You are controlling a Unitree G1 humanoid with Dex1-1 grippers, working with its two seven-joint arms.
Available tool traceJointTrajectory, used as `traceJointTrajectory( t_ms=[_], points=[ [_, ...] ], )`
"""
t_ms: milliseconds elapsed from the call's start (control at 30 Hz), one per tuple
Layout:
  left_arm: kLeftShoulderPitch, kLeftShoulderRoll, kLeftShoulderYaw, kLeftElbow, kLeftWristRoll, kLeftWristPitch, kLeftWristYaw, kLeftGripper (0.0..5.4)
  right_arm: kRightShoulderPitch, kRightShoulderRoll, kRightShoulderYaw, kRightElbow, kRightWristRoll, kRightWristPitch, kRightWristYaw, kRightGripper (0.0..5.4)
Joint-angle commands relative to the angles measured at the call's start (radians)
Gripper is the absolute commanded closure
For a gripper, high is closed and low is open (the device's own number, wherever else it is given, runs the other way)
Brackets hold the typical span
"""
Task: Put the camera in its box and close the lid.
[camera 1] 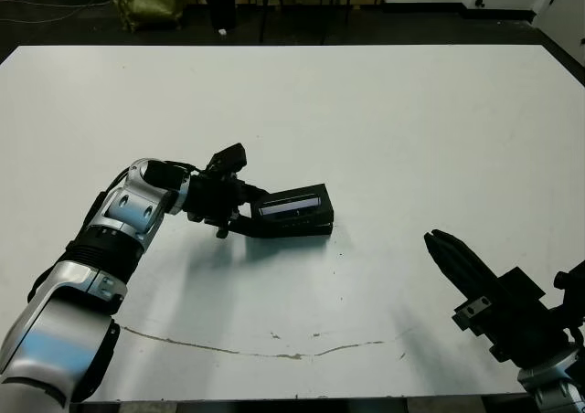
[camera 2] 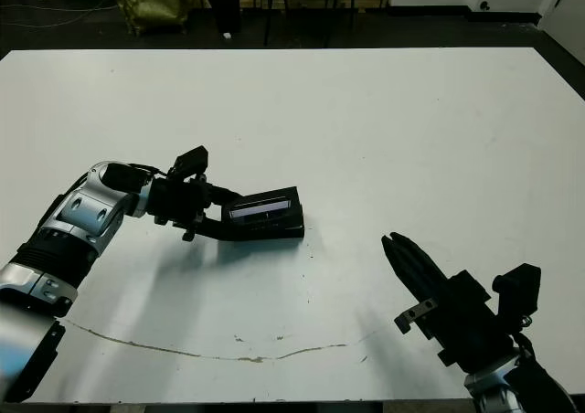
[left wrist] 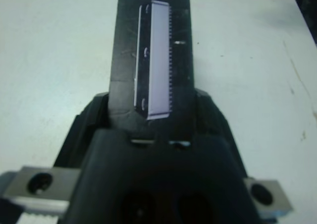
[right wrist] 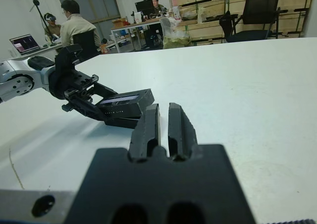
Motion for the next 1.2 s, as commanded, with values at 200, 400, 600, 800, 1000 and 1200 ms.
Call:
traceJointTrajectory(
  t_ms=[200, 400, 600, 800, 1000, 1200],
  points=[
    [0.019, 0.008, -0.02, 0.036, 0.048, 0.002, 0.022, 2.98, 0.011, -0.009, -0.009, -0.003, 0.015, 0.023, -0.01, 5.4],
    [0.015, 0.008, -0.041, 0.035, 0.08, -0.018, 0.04, 2.98, 0.011, -0.009, -0.009, 0.005, 0.008, 0.003, 0.005, 5.4],
    [0.0, -0.019, -0.044, 0.065, 0.083, -0.003, 0.036, 2.98, 0.019, -0.011, -0.013, -0.006, 0.016, 0.001, 0.01, 5.4],
    [-0.015, -0.028, -0.038, 0.087, 0.094, -0.055, 0.038, 2.98, 0.022, -0.011, -0.016, -0.001, 0.007, -0.004, 0.016, 5.4],
    [-0.033, -0.021, -0.031, 0.095, 0.098, -0.055, 0.021, 2.98, 0.017, -0.01, -0.014, 0.007, 0.022, 0.006, 0.02, 5.4],
    [-0.047, -0.029, -0.038, 0.104, 0.111, -0.058, 0.012, 2.98, 0.025, -0.009, -0.019, 0.004, 0.011, -0.005, 0.023, 5.4]
  ],
)
